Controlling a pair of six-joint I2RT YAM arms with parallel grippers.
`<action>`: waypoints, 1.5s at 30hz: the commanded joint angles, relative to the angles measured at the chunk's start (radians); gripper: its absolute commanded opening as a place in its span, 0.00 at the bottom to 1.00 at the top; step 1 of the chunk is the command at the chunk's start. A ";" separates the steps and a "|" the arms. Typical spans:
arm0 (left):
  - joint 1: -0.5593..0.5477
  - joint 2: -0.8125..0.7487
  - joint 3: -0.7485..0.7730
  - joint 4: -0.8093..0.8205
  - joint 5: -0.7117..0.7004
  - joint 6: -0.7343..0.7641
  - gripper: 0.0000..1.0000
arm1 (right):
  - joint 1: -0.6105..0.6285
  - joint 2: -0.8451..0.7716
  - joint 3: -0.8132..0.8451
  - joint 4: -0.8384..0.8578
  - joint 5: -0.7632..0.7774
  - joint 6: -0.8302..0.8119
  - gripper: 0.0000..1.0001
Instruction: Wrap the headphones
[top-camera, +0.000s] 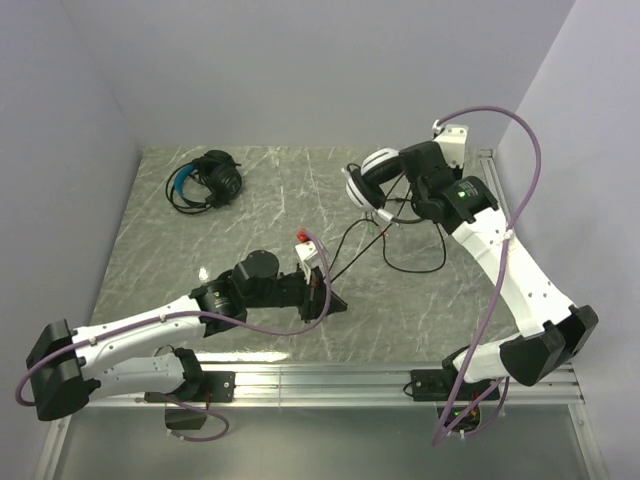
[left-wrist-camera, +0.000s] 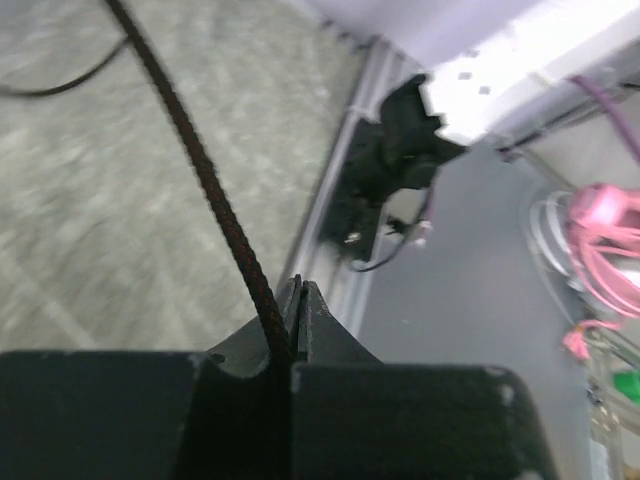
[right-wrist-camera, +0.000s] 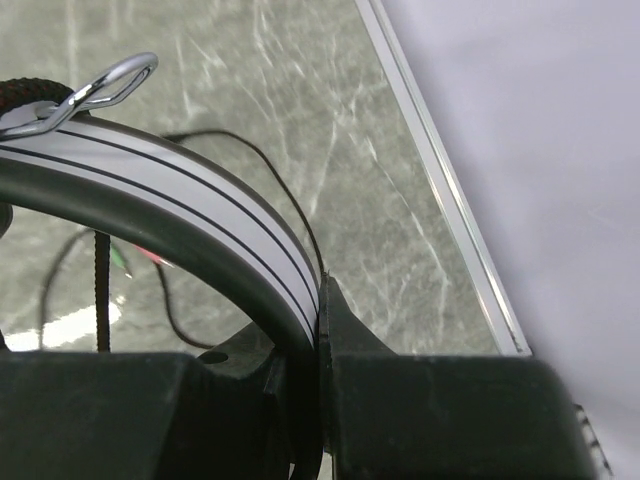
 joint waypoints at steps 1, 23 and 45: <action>-0.007 -0.047 0.094 -0.207 -0.140 0.062 0.04 | 0.011 -0.039 -0.051 0.116 0.076 0.029 0.00; 0.222 0.019 0.449 -0.466 -0.277 0.221 0.04 | 0.273 -0.101 -0.329 0.094 0.084 0.109 0.00; 0.349 0.291 0.715 -0.444 0.059 0.318 0.08 | 0.540 -0.216 -0.503 0.180 -0.002 0.065 0.00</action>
